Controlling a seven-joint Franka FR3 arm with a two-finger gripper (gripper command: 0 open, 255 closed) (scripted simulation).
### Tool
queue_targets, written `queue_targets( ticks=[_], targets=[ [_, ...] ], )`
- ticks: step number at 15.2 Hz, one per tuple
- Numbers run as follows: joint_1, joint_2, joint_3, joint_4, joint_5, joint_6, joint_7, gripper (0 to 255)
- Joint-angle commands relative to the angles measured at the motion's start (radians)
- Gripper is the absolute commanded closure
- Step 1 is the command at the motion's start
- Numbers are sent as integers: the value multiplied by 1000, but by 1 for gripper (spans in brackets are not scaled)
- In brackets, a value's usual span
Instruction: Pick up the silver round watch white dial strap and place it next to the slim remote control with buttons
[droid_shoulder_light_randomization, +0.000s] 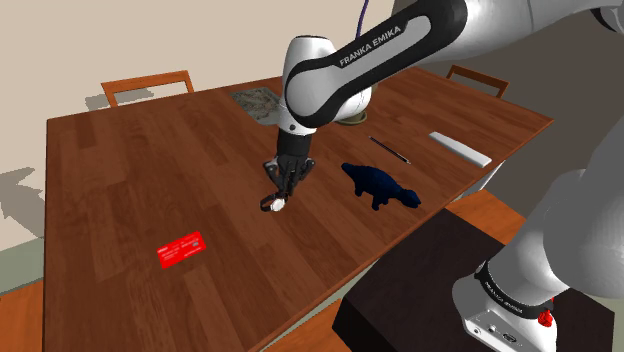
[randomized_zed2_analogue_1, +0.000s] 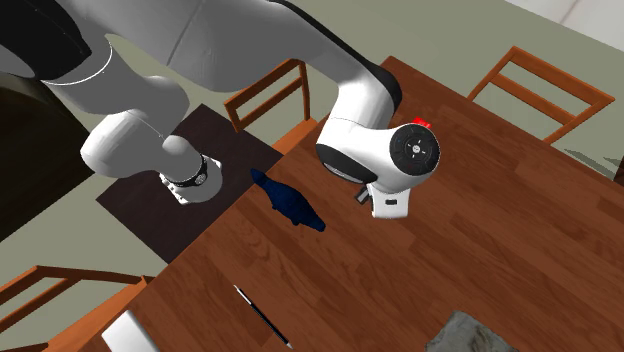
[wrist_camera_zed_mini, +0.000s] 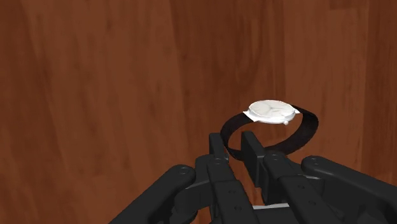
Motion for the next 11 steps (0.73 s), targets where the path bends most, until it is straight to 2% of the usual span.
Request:
queue_targets(
  ticks=[1,7,11],
  targets=[
    [0,0,0,0,0,0,0,255],
    [0,0,0,0,0,0,0,255],
    [-2,-32,-1,19,-4,-50,11,255]
  ],
)
